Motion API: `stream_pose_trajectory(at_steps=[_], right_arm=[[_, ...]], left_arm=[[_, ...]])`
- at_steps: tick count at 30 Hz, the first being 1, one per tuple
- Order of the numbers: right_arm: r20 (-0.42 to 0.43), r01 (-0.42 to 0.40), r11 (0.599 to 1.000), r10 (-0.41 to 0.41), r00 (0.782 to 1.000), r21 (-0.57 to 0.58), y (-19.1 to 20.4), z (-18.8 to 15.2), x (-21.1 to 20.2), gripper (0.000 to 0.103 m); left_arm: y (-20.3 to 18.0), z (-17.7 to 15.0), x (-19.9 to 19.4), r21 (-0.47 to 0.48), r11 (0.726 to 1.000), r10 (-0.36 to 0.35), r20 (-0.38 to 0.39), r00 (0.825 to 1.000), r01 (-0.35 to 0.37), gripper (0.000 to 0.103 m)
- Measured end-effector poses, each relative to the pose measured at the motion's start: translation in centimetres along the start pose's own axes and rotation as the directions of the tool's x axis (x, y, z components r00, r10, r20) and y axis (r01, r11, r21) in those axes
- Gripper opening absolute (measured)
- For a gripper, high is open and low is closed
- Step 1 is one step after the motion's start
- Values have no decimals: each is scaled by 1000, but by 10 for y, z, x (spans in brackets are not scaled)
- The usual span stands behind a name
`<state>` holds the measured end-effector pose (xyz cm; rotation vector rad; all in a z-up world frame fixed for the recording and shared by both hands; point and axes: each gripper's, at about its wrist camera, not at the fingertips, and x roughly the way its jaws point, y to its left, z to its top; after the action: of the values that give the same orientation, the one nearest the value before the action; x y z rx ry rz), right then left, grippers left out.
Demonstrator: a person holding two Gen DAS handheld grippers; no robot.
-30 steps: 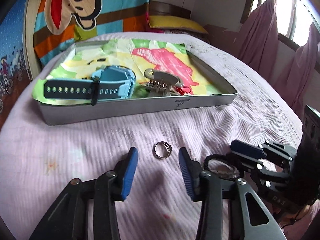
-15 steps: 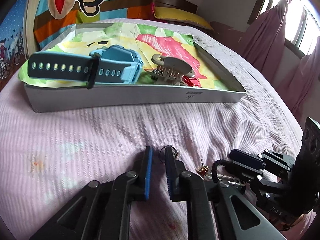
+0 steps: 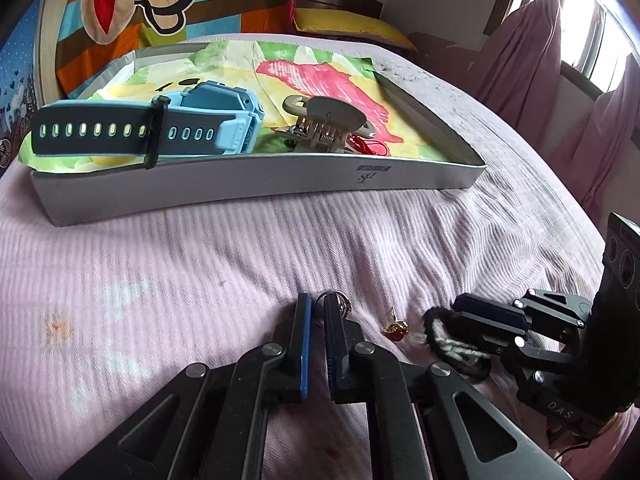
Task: Organize jewelry
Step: 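Grasp the black hair tie with the right tool while the left tool grasps the silver ring, then carry the black hair tie and silver ring over the grey tray with both tools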
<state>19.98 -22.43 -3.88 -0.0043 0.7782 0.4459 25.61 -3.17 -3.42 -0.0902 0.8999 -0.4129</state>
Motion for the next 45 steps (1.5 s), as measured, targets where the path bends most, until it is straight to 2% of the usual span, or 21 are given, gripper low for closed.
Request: stream_pose_trajectory(at_steps=[2,5,11,20,33,45], right_arm=[[1,-7,1000,7,1000,3,0,0,0,8],[6,-14,1000,14,1000,2,0,-1,0,6],[38,-29,1000,29,999,5,-2,-2,-4,6],[93,-36,999,34,995,12,-4,-2,-11,5],[158,-48,998,39,987,48,-11,3,-23,5],[229,-36,997,21,973,61,-16,23,-35,5]], left_arm=[[2,-2,-3,-3,1000,-13,13,1000,13,6],[4,-6,-7,-10,999,-34,30,999,35,5],[3,-9,-12,-13,998,-58,55,997,59,4],[0,-11,-18,-1,999,-52,90,995,52,4],[-11,-3,-50,23,999,-41,225,974,37,4],[-25,16,-61,45,999,-29,274,961,17,4]])
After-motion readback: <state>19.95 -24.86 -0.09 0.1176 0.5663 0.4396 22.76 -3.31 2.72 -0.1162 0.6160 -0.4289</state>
